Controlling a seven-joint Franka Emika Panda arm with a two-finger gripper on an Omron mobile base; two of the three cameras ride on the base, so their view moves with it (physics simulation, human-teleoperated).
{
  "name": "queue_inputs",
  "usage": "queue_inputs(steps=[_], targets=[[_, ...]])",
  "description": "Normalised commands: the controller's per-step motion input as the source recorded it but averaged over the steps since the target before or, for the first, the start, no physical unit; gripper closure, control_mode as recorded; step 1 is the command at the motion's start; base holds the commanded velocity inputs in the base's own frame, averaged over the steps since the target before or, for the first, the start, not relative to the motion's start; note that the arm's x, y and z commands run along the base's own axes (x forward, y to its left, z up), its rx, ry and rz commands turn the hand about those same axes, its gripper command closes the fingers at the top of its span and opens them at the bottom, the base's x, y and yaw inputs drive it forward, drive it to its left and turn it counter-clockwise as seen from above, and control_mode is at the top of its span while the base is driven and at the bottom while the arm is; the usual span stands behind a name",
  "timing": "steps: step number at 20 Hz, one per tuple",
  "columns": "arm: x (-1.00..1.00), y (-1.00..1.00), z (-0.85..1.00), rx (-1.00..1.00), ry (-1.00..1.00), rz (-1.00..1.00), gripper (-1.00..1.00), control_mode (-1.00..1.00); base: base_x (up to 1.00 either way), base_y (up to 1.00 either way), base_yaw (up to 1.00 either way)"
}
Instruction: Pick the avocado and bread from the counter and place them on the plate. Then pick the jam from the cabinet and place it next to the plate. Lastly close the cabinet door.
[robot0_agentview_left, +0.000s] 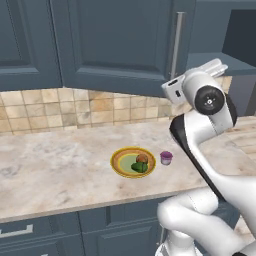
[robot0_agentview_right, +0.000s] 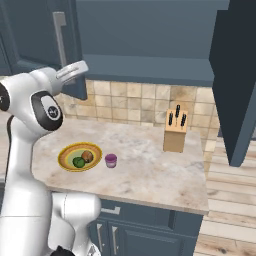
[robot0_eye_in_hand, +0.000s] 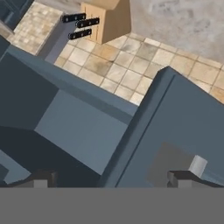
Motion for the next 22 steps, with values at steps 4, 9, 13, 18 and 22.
queue_inputs(steps=[4,9,13,18,22], targets=[[0.64,-0.29,0.0,0.03,0.0,0.02,-1.0,-1.0,0.0,0.0,0.0],[0.63,-0.27,0.0,0.03,0.0,0.02,-1.0,-1.0,0.0,0.0,0.0],[0.59,-0.22,0.0,0.03,0.0,0.02,-1.0,-1.0,0.0,0.0,0.0],[0.53,-0.18,0.0,0.02,0.0,0.02,-1.0,-1.0,0.0,0.0,0.0],[0.55,-0.17,0.0,0.02,0.0,0.02,-1.0,-1.0,0.0,0.0,0.0]])
